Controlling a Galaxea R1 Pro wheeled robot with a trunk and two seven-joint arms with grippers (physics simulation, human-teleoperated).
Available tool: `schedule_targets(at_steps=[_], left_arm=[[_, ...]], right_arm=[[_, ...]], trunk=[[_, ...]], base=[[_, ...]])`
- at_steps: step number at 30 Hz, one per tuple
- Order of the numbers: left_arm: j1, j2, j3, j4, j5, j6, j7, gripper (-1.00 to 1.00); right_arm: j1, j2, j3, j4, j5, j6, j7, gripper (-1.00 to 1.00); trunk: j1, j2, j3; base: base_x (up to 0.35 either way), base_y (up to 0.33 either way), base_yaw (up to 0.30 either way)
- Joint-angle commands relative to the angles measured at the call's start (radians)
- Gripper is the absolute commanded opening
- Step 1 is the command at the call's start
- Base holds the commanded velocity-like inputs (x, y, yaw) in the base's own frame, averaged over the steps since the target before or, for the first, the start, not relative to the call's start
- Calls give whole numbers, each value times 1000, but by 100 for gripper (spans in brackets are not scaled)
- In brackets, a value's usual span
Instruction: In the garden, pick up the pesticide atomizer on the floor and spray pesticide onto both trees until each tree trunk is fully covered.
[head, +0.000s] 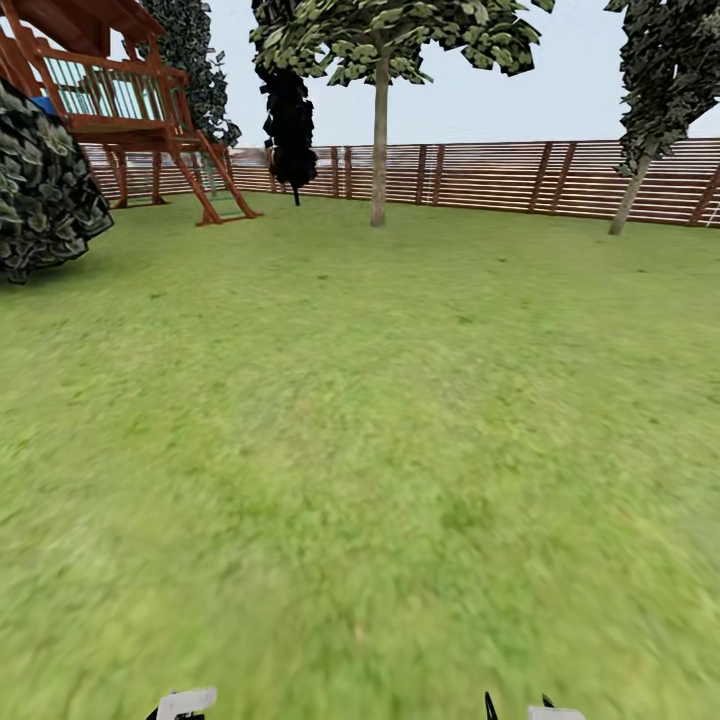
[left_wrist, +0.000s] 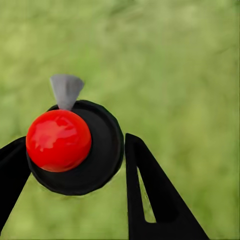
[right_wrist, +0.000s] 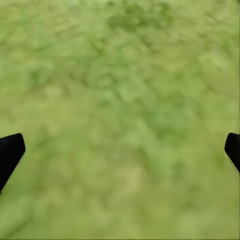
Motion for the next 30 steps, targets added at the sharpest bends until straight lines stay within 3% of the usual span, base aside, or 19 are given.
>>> schedule_targets(at_steps=[1,30], left_arm=[[0,0,0,0,0,0,0,-100],[0,0,0,-1,0,-1,0,-100]], right_arm=[[0,0,0,0,0,0,0,100],[0,-1,0,1,2,0,1,100]], trunk=[[0,0,0],[0,0,0]], base=[[340,0,0],[339,0,0]])
